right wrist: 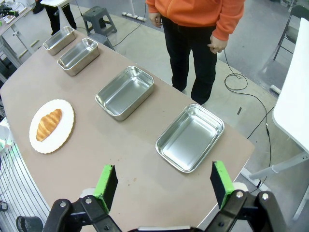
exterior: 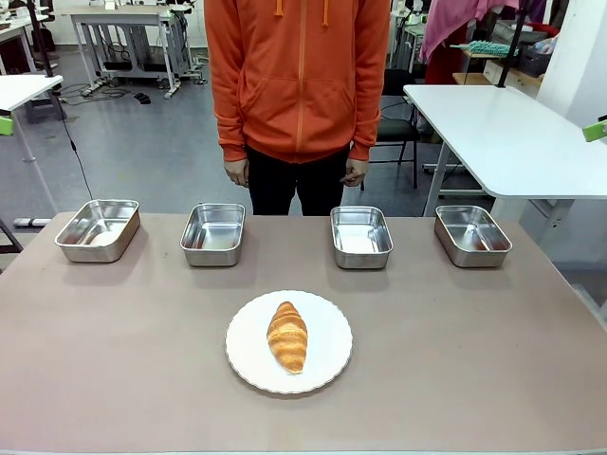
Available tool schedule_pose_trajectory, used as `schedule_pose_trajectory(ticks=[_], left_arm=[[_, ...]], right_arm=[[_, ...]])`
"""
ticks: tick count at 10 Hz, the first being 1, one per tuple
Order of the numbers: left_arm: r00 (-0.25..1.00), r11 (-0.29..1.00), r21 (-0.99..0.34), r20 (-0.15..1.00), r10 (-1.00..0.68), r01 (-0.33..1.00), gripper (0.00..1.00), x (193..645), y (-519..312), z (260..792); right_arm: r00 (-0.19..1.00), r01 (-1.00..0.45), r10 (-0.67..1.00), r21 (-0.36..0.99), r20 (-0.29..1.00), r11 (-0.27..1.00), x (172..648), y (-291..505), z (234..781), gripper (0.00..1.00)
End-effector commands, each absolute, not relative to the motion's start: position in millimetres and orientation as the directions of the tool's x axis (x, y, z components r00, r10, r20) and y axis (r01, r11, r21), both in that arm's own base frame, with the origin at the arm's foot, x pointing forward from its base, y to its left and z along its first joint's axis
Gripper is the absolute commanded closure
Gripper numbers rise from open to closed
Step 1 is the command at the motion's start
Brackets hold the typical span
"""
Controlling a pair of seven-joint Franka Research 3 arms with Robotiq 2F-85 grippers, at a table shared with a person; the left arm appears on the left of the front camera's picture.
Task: Place the bread in the container.
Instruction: Place the Butter Roll into the Airtight Container indicated by the human.
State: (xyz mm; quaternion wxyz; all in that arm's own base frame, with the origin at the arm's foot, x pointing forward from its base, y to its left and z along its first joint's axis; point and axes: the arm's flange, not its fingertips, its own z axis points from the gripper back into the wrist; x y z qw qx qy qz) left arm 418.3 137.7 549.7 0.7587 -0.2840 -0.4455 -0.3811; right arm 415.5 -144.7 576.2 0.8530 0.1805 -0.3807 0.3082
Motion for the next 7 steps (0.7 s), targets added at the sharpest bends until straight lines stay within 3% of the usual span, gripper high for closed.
schedule_pose_trajectory(ticks=[1, 7], left_arm=[[0.304, 0.543, -0.085, 0.895, -0.327, 0.836, 0.00, 417.7, 137.4, 549.9], [0.304, 0.543, -0.085, 0.895, -0.327, 0.836, 0.00, 417.7, 137.4, 549.9]], right_arm=[[0.507, -0.669, 0.377, 0.077, 0.775, 0.739, 416.5, -144.1, 576.3, 0.00], [0.507, -0.669, 0.377, 0.077, 0.775, 0.739, 416.5, -144.1, 576.3, 0.00]])
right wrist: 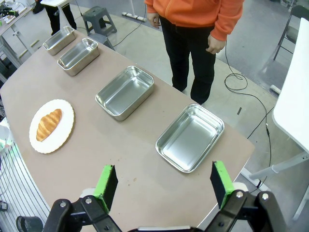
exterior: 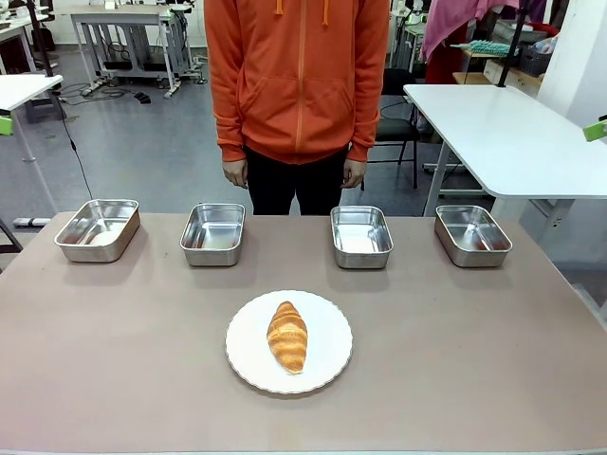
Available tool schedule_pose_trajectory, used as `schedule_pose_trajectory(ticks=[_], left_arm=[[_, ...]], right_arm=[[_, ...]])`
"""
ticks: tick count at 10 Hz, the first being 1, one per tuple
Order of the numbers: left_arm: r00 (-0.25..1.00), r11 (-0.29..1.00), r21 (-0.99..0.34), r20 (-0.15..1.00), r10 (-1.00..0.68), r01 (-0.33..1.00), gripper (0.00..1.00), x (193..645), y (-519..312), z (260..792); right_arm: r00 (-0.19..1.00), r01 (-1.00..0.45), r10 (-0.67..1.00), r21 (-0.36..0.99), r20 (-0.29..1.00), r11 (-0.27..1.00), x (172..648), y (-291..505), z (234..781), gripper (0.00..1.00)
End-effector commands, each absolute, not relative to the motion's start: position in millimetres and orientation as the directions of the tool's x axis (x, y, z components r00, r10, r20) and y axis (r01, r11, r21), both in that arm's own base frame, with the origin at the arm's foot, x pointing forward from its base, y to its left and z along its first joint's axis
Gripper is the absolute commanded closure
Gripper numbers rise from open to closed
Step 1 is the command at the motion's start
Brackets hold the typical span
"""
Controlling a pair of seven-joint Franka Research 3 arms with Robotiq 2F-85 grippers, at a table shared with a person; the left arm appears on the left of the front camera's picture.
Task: Place the bread in the container.
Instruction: Place the Butter Roll into the Airtight Container indicated by the human.
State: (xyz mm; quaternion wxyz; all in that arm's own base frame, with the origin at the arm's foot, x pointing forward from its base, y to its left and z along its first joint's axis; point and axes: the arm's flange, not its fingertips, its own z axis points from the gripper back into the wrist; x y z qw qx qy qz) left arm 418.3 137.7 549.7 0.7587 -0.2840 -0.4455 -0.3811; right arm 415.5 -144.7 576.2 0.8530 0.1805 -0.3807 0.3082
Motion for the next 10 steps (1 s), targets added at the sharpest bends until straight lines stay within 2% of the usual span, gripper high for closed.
schedule_pose_trajectory(ticks=[1, 10], left_arm=[[0.304, 0.543, -0.085, 0.895, -0.327, 0.836, 0.00, 417.7, 137.4, 549.9], [0.304, 0.543, -0.085, 0.895, -0.327, 0.836, 0.00, 417.7, 137.4, 549.9]], right_arm=[[0.507, -0.669, 0.377, 0.077, 0.775, 0.739, 416.5, -144.1, 576.3, 0.00], [0.507, -0.669, 0.377, 0.077, 0.775, 0.739, 416.5, -144.1, 576.3, 0.00]])
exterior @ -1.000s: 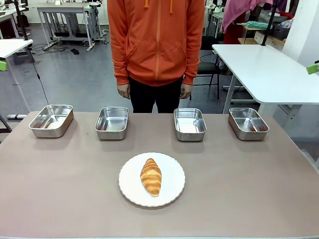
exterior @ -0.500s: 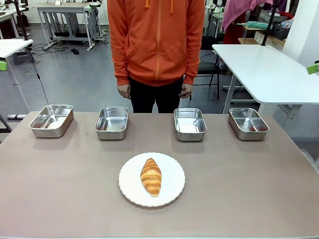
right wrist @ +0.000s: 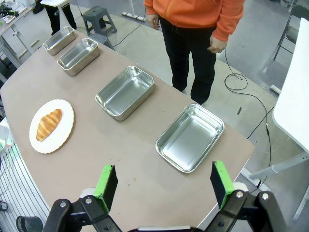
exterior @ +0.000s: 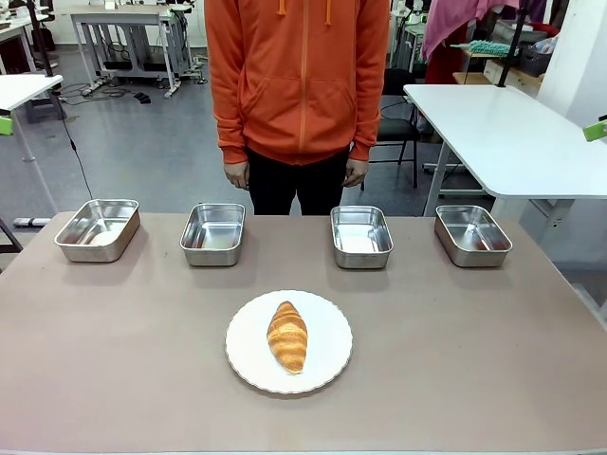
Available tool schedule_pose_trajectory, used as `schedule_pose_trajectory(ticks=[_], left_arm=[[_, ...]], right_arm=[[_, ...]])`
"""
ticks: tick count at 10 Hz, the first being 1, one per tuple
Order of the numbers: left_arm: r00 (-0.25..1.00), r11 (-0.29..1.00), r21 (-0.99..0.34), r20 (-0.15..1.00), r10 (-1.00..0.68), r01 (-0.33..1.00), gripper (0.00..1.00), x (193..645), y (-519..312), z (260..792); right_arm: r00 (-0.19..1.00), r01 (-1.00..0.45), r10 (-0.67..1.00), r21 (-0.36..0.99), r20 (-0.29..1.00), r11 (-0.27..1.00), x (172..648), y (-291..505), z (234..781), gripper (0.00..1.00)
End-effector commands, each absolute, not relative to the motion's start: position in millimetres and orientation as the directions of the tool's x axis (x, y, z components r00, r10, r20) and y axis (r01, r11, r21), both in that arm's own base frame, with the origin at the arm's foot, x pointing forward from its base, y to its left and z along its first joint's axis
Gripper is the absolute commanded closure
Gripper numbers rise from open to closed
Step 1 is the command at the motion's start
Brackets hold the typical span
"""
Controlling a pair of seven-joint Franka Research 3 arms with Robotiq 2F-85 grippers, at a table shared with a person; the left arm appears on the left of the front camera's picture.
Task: Place the bread in the container.
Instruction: Place the Butter Roll into the Airtight Container indicated by the human.
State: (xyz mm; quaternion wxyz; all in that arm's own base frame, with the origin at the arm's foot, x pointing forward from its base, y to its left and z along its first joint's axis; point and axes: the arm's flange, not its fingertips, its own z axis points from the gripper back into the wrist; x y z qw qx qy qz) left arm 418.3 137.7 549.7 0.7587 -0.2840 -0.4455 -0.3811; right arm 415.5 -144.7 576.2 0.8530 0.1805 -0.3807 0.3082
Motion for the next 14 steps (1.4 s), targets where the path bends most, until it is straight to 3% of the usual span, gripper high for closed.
schedule_pose_trajectory(ticks=[1, 14], left_arm=[[0.304, 0.543, -0.085, 0.895, -0.327, 0.836, 0.00, 417.7, 137.4, 549.9], [0.304, 0.543, -0.085, 0.895, -0.327, 0.836, 0.00, 417.7, 137.4, 549.9]], right_arm=[[0.507, -0.669, 0.377, 0.077, 0.775, 0.739, 416.5, -144.1, 576.3, 0.00], [0.507, -0.669, 0.377, 0.077, 0.775, 0.739, 416.5, -144.1, 576.3, 0.00]])
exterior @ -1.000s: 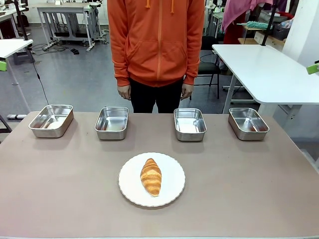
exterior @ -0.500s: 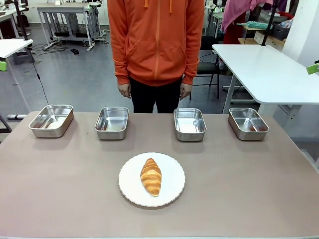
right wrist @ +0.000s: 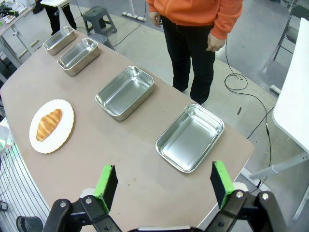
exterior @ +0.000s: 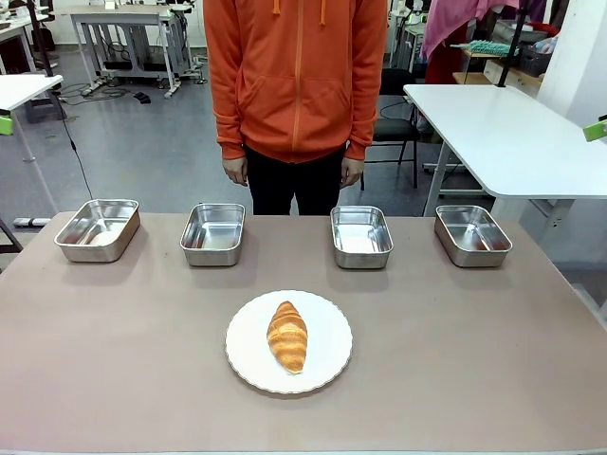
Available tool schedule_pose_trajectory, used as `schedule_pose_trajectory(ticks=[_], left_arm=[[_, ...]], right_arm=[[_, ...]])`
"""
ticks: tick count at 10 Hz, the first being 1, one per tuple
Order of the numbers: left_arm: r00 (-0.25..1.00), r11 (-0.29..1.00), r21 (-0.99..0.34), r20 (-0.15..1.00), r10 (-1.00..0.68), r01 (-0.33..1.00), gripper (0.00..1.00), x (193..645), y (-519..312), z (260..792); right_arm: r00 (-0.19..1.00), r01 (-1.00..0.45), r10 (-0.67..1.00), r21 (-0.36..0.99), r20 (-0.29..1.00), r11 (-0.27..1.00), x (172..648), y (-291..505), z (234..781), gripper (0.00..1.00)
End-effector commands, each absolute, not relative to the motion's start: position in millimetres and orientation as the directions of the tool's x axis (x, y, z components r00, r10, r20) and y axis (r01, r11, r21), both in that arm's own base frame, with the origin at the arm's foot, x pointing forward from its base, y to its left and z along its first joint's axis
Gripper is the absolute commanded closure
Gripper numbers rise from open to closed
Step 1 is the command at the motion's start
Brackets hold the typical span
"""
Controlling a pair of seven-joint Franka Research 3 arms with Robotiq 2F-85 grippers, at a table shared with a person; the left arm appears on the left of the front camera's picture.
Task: Place the bread in the container.
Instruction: Place the Butter Roll into the Airtight Container indicated by the human.
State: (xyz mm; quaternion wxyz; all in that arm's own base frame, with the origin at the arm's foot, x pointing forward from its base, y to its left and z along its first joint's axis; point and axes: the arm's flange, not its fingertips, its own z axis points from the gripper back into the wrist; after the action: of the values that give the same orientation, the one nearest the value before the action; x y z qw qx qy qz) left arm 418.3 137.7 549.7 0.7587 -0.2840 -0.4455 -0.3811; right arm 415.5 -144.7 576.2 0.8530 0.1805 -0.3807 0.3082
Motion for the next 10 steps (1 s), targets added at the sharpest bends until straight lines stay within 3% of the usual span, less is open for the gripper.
schedule_pose_trajectory(ticks=[1, 10], left_arm=[[0.304, 0.543, -0.085, 0.895, -0.327, 0.836, 0.00, 417.7, 137.4, 549.9], [0.304, 0.543, -0.085, 0.895, -0.327, 0.836, 0.00, 417.7, 137.4, 549.9]], right_arm=[[0.507, -0.669, 0.377, 0.077, 0.775, 0.739, 416.5, -144.1, 576.3, 0.00], [0.507, -0.669, 0.377, 0.077, 0.775, 0.739, 416.5, -144.1, 576.3, 0.00]])
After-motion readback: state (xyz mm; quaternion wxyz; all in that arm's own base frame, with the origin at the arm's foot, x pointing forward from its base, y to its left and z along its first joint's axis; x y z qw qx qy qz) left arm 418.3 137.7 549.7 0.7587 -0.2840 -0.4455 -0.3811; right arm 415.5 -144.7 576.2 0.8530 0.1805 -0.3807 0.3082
